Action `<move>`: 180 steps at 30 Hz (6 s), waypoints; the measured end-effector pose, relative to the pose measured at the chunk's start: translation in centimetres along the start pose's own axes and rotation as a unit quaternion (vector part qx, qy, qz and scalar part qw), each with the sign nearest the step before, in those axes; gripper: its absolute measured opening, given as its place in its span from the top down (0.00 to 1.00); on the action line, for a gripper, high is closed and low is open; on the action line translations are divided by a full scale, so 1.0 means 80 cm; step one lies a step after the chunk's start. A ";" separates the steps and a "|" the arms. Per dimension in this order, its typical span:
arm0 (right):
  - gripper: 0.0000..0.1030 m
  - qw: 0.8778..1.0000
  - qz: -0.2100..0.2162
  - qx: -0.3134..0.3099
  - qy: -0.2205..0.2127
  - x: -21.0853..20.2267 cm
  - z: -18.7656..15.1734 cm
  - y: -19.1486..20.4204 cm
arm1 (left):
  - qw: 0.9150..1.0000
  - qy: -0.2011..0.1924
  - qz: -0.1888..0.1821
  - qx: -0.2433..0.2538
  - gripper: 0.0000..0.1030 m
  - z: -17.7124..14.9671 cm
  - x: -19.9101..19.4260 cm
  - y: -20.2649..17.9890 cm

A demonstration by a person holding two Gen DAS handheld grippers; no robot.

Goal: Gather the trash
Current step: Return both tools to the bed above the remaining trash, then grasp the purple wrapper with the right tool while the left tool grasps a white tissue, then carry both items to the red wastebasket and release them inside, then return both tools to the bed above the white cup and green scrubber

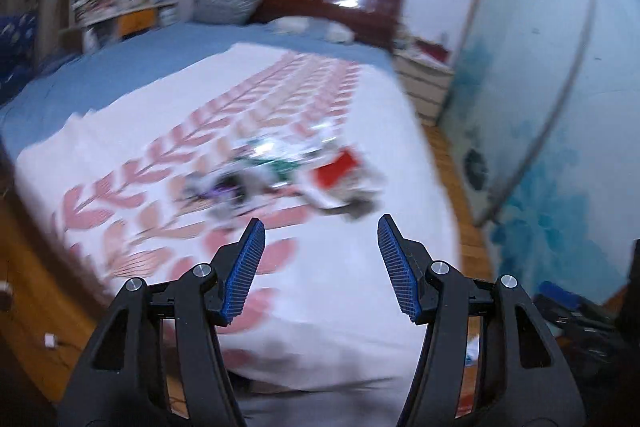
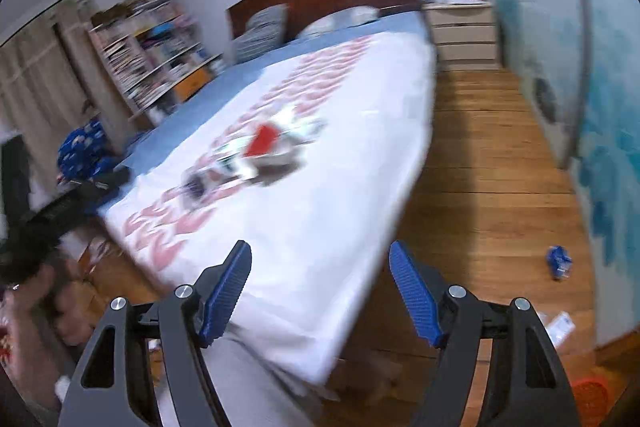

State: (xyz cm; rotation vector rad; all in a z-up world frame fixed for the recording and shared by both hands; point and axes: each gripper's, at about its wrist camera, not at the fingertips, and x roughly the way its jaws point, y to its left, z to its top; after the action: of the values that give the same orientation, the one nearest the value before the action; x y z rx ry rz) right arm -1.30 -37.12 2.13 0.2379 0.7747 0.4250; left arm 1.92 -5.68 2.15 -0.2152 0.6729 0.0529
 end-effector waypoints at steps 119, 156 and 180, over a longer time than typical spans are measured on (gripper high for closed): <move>0.84 0.955 -0.217 0.181 0.087 -0.315 -0.225 -0.460 | 0.855 0.267 -0.373 0.242 0.93 -0.230 -0.006 -0.609; 0.51 0.908 -0.302 0.255 0.141 -0.285 -0.320 -0.475 | 0.838 0.342 -0.309 0.293 0.44 -0.329 0.053 -0.616; 0.50 0.984 -0.164 0.066 0.011 -0.138 -0.055 -0.244 | 0.963 0.028 -0.196 0.184 0.27 -0.026 -0.035 -0.302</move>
State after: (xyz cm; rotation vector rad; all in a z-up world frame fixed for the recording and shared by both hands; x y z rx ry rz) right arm -5.96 -59.22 -1.05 0.2246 0.8474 0.0642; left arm 1.33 -29.66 6.64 0.0129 0.6737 -0.4573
